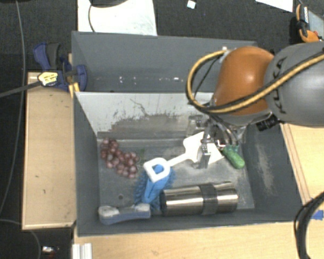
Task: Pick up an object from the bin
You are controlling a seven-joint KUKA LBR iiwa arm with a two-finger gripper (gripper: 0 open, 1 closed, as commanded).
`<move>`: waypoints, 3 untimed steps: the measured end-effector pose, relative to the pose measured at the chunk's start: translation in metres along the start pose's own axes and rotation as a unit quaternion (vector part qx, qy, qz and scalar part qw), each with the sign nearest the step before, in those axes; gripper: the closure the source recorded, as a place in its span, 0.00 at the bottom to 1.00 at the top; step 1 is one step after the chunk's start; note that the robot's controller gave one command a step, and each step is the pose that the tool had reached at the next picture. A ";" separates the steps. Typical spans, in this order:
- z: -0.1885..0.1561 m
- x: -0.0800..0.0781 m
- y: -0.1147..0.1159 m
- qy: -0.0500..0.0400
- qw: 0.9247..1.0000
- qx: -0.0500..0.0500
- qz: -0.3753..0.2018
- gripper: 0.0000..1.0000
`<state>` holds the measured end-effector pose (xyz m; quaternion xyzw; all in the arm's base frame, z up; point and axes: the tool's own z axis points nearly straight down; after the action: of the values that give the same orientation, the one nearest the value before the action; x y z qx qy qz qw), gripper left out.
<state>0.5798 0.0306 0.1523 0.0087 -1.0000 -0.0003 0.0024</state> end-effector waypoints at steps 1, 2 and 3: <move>-0.005 -0.001 0.000 -0.004 1.000 0.000 0.001 0.00; 0.082 0.004 -0.040 -0.003 1.000 0.000 -0.002 0.00; 0.081 0.006 -0.047 -0.010 1.000 -0.002 0.008 0.00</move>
Offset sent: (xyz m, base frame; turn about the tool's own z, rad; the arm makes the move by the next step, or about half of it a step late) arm -0.0042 -0.0394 -0.0823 -0.0060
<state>0.5737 -0.0167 0.0708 0.0009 -1.0000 -0.0020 -0.0080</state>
